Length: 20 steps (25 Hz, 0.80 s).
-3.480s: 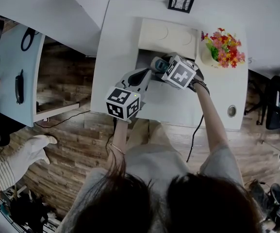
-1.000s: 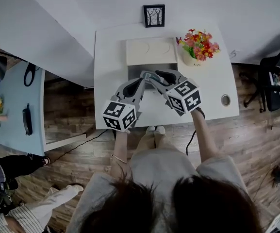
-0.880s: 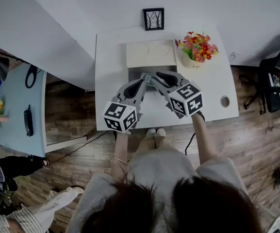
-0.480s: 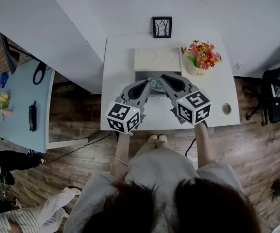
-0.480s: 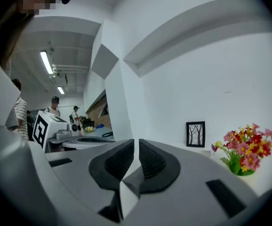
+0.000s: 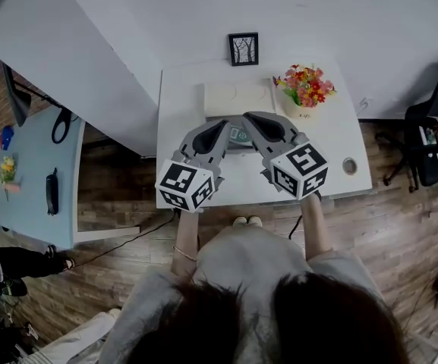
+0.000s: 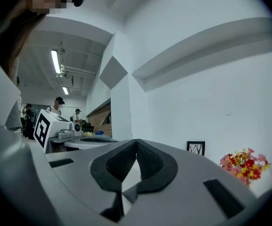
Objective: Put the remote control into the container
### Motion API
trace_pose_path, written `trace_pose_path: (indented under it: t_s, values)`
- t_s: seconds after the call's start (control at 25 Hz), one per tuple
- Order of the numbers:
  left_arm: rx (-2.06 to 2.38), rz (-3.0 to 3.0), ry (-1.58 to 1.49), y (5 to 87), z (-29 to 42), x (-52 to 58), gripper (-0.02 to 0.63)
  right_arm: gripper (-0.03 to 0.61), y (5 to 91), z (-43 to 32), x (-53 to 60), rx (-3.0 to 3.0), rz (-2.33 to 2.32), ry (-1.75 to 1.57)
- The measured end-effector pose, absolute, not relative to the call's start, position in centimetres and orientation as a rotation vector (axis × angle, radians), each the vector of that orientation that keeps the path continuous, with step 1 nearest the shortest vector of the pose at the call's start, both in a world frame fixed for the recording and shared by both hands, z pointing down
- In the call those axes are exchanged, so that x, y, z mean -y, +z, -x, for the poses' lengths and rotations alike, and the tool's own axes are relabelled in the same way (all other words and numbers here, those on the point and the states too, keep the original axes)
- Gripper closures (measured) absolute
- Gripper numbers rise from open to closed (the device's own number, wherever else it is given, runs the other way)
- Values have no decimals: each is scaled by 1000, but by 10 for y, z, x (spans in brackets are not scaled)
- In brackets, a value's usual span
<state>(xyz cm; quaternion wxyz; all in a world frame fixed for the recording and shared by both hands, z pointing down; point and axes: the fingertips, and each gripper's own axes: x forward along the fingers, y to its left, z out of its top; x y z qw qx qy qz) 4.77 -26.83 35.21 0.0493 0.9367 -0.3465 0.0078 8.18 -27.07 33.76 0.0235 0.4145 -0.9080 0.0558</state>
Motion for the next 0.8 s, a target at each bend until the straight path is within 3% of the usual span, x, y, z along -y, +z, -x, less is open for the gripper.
trace_pose_path:
  t_s: [0.8]
  values:
    - [1060,-2960,-1,321,-56,243,611,581,312,-81,252,2838,-1312,-4]
